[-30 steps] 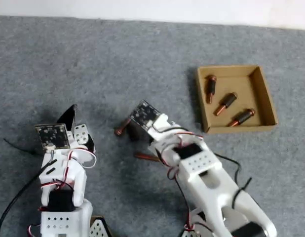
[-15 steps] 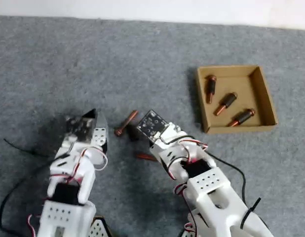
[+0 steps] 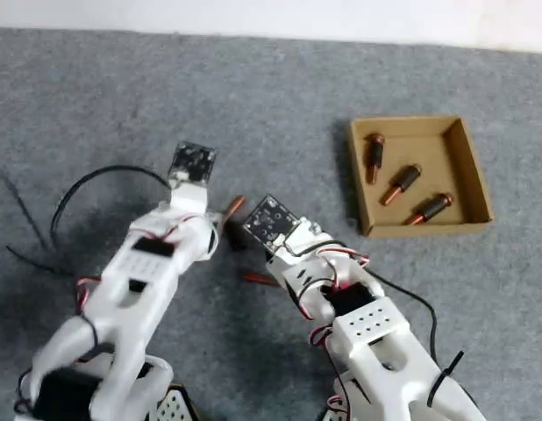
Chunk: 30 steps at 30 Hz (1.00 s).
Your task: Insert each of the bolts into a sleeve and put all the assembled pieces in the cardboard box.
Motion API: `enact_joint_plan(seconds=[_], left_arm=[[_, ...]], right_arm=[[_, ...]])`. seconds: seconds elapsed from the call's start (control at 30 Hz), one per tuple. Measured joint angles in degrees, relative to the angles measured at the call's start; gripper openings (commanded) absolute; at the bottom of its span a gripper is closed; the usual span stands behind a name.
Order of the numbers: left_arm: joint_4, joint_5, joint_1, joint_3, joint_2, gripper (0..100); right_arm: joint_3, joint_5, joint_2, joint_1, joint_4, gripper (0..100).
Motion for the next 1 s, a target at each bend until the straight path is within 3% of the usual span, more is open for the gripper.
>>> enact_joint_plan(seconds=[0.17, 0.43, 0.63, 0.87, 1.0], left_arm=[[5.5, -5.0, 2.1, -6.5, 7.6, 17], [6.2, -6.9, 3.0, -11.4, 14.1, 17], [13.3, -16.6, 3.1, -11.7, 12.0, 17], [9.4, -17.8, 3.2, -8.4, 7.9, 17], [8.7, -17.8, 3.1, -10.6, 12.1, 17]], right_arm=[[0.0, 0.0, 0.0, 0.0, 0.0, 0.5], [0.0, 0.0, 0.0, 0.0, 0.0, 0.5], [0.0, 0.0, -0.2, 0.0, 0.0, 0.5], [0.0, 0.0, -0.2, 0.0, 0.0, 0.5], [0.0, 0.0, -0.2, 0.0, 0.0, 0.5]])
